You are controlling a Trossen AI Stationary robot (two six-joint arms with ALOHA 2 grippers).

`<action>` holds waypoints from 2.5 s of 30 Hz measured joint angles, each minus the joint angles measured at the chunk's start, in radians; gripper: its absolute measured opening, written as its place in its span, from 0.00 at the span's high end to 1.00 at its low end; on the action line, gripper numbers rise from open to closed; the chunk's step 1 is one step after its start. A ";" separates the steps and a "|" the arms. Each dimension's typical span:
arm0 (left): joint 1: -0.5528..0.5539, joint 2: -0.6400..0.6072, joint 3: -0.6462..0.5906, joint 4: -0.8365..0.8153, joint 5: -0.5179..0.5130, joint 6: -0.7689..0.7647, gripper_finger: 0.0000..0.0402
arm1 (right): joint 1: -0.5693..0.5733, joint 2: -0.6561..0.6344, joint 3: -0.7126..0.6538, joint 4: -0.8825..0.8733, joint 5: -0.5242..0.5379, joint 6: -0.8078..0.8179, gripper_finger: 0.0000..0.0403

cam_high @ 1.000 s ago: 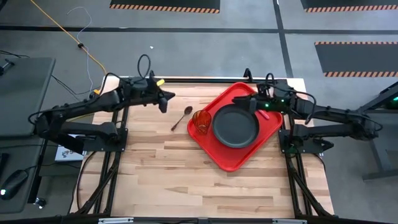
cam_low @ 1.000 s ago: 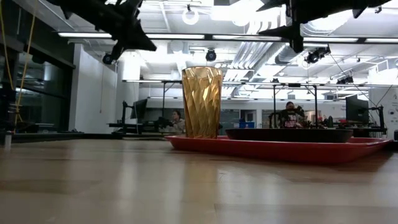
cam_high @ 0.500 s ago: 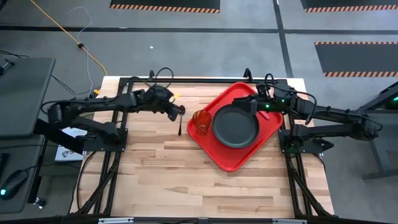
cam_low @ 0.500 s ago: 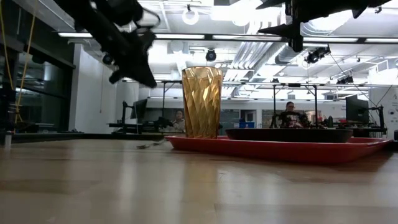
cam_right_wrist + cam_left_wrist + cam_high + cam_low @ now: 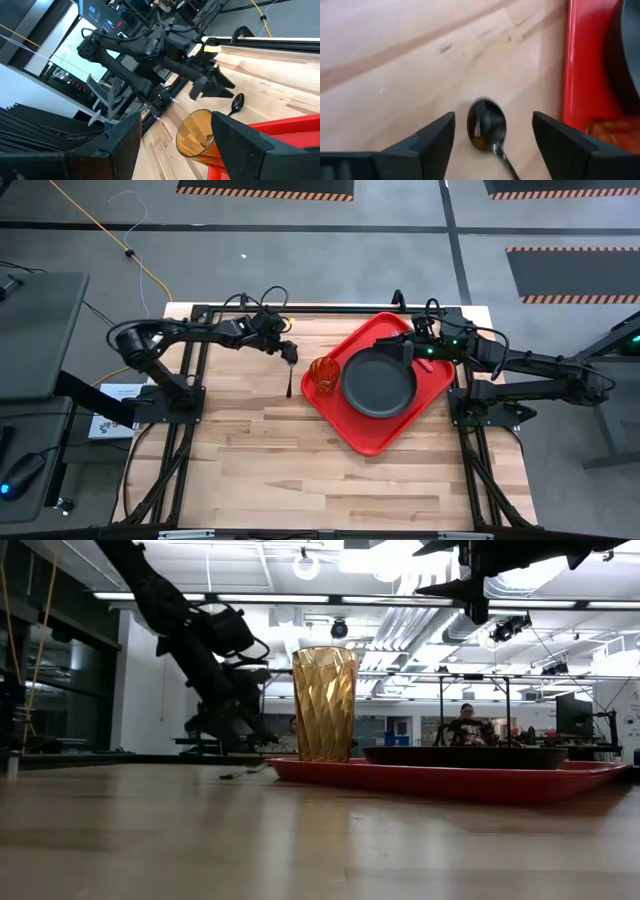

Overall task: Pick and place plate/cup/fork/spoon on tray
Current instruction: Put the black spoon on the red serving tray to the right of the pink fork

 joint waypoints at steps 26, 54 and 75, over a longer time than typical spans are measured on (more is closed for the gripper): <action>0.002 0.133 0.002 -0.001 0.153 0.098 0.96 | 0.000 0.000 0.000 0.000 0.008 0.004 0.43; -0.225 -0.680 0.170 -0.037 -0.141 -0.046 1.00 | 0.087 0.199 0.002 0.494 -0.018 0.114 0.43; -0.599 -0.225 0.413 0.155 -0.395 -0.045 1.00 | 0.311 0.414 0.315 0.122 0.010 -0.154 0.43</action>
